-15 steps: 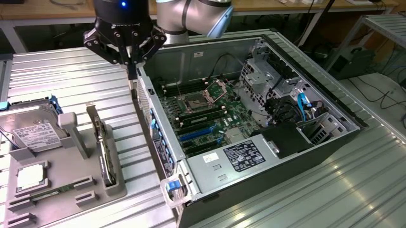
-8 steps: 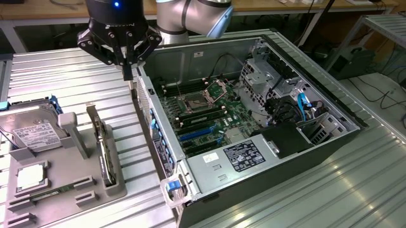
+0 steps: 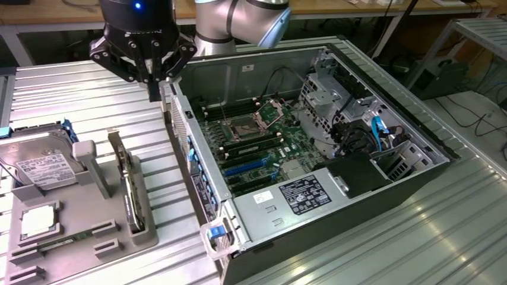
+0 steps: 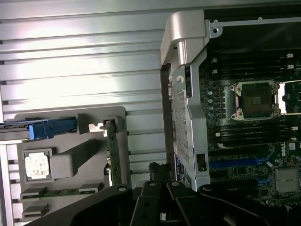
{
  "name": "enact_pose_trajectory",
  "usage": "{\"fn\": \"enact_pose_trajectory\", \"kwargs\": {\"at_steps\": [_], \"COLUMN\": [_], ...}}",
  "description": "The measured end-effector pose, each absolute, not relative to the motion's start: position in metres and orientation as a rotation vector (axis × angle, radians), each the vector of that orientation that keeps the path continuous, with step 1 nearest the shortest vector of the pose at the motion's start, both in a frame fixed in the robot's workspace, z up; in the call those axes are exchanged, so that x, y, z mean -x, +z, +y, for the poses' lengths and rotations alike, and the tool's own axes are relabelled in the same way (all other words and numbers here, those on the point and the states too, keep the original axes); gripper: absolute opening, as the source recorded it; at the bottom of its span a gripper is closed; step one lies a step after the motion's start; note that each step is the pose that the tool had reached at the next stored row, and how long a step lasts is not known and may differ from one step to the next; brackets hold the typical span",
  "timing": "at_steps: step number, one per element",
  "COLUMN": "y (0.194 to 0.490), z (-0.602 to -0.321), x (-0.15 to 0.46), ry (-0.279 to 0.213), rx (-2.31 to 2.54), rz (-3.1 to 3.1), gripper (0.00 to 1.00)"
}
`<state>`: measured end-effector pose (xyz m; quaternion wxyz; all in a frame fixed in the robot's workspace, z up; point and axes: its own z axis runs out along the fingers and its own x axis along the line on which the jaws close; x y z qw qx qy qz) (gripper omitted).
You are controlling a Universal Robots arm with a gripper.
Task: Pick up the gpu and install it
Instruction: 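Reach for the gpu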
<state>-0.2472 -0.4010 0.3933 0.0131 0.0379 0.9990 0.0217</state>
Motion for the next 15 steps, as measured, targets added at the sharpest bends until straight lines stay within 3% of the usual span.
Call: {"fn": "enact_pose_trajectory", "kwargs": {"at_steps": [15], "y": [0.393], "z": [-0.401], "x": [0.265], "ry": [0.068], "rx": [-0.118], "rz": [3.112], "gripper": [0.11]}}
